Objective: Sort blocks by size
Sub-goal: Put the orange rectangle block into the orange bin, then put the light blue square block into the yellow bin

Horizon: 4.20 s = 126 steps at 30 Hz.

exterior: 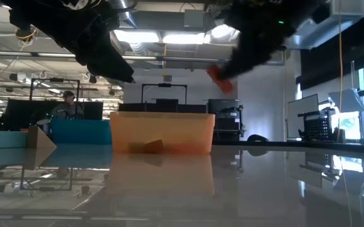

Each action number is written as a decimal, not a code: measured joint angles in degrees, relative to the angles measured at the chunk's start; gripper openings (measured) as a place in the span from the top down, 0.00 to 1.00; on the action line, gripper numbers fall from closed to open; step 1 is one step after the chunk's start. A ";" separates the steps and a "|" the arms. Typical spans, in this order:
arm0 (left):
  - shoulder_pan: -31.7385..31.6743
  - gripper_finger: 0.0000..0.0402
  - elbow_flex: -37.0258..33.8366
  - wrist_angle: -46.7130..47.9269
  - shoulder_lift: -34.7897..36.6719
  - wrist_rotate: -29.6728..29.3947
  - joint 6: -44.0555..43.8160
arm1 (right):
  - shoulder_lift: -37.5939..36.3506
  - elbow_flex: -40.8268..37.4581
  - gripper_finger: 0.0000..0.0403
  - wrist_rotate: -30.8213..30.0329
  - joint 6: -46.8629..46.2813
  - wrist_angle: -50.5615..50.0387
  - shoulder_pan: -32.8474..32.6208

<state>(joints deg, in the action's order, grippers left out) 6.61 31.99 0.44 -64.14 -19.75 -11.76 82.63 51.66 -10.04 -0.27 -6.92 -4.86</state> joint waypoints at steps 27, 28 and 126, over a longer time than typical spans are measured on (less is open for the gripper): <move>-0.02 0.45 -0.02 0.26 0.00 0.00 0.20 | 3.53 0.11 0.32 5.13 0.53 7.54 5.96; -0.02 0.45 -0.02 0.23 0.00 0.00 0.13 | 1.53 0.11 0.31 5.15 -0.16 3.99 5.91; -0.02 0.45 0.04 -0.74 -0.02 0.00 1.38 | 0.72 -11.94 0.92 28.29 -52.17 -59.73 -13.13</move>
<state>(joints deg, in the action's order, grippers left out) 6.59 32.03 -0.30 -64.16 -19.75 -10.37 83.35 39.72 18.25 -52.44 -66.65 -17.98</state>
